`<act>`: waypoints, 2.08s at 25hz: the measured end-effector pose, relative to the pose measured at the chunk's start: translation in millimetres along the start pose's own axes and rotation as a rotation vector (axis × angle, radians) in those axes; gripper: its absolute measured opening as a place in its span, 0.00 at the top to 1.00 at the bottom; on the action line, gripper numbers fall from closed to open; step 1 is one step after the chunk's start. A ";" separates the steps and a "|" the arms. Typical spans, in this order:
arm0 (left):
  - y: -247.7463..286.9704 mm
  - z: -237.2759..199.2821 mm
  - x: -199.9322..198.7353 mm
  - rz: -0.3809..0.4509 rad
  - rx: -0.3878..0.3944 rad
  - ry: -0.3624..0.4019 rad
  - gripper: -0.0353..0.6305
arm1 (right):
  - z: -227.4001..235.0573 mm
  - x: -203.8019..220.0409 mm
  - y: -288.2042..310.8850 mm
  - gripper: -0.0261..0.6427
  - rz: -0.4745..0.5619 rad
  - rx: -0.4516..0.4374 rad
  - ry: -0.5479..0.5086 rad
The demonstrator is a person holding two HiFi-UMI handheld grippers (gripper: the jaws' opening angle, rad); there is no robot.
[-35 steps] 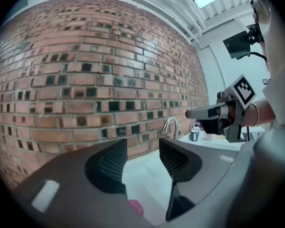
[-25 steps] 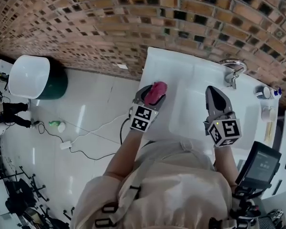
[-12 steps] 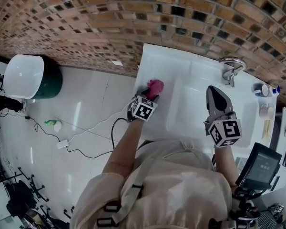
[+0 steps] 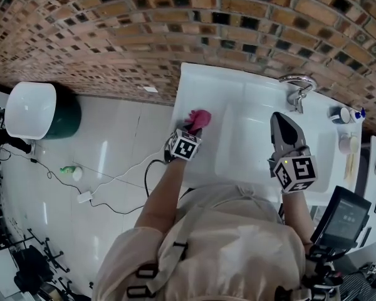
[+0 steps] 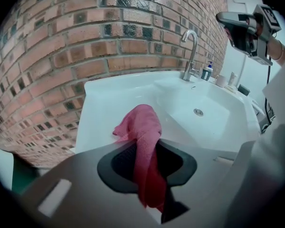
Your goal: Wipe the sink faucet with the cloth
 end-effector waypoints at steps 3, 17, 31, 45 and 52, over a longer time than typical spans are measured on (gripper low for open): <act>-9.3 -1.4 -12.3 0.044 0.001 -0.011 0.81 | 4.4 -1.3 -3.7 0.98 0.013 0.011 0.007; -85.8 77.9 -204.6 0.483 0.178 0.192 0.81 | 25.3 -3.0 -34.8 0.98 0.058 0.076 0.037; -61.6 154.3 -336.9 0.564 0.265 0.382 0.81 | 76.4 -3.9 -48.5 0.98 0.061 0.114 0.064; -14.1 156.0 -336.2 0.553 0.287 0.285 0.81 | 98.2 6.3 -37.5 0.98 0.041 0.104 0.094; 2.0 140.6 -309.0 0.515 0.287 0.186 0.80 | 95.8 11.5 -34.5 0.98 0.023 0.095 0.098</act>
Point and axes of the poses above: the fingertips, and each gripper's own axes: y forward along the fingers, z to its right, x out of its underside, the point moved 9 cm from there along -y, backward along the fingers
